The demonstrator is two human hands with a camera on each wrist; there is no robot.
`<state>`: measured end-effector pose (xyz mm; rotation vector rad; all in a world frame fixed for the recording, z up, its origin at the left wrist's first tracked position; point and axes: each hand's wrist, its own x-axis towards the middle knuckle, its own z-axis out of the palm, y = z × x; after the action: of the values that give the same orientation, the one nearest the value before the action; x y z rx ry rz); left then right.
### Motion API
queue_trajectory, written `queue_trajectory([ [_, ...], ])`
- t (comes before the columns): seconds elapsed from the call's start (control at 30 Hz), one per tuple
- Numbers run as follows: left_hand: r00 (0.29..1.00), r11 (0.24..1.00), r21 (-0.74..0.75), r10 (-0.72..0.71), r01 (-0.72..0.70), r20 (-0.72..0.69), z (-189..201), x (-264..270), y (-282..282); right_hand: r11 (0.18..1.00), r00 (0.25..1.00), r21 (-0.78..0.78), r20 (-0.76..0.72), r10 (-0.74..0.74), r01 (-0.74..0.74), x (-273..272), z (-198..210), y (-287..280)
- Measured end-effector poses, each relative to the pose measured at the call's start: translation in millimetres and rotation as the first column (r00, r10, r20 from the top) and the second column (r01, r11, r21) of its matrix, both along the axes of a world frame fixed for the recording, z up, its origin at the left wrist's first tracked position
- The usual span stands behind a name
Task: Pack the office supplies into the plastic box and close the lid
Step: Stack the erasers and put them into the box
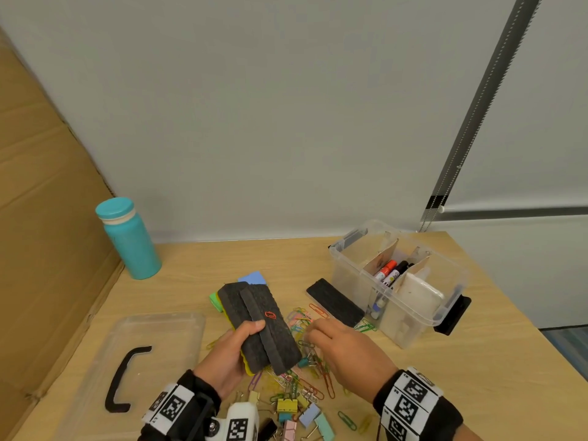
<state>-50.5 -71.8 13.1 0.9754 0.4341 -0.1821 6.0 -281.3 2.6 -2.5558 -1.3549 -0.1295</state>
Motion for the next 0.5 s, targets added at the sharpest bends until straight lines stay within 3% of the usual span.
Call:
queue_trajectory([
  [0.13,0.998,0.999,0.019,-0.049,0.049,-0.044,-2.4,-0.4,-7.1,0.979,0.999,0.204,-0.038,-0.014,0.022,0.1,18.5,11.5],
  [0.33,0.996,0.996,0.007,-0.087,0.087,-0.01,4.0,0.6,-16.0,0.915,0.972,0.396,-0.236,0.02,0.077,-2.6,26.3,35.6],
  [0.5,0.993,0.983,0.144,-0.117,0.115,0.011,-1.5,-4.5,-13.2,0.916,0.927,0.389,-0.371,0.059,0.098,-0.8,24.5,36.2],
])
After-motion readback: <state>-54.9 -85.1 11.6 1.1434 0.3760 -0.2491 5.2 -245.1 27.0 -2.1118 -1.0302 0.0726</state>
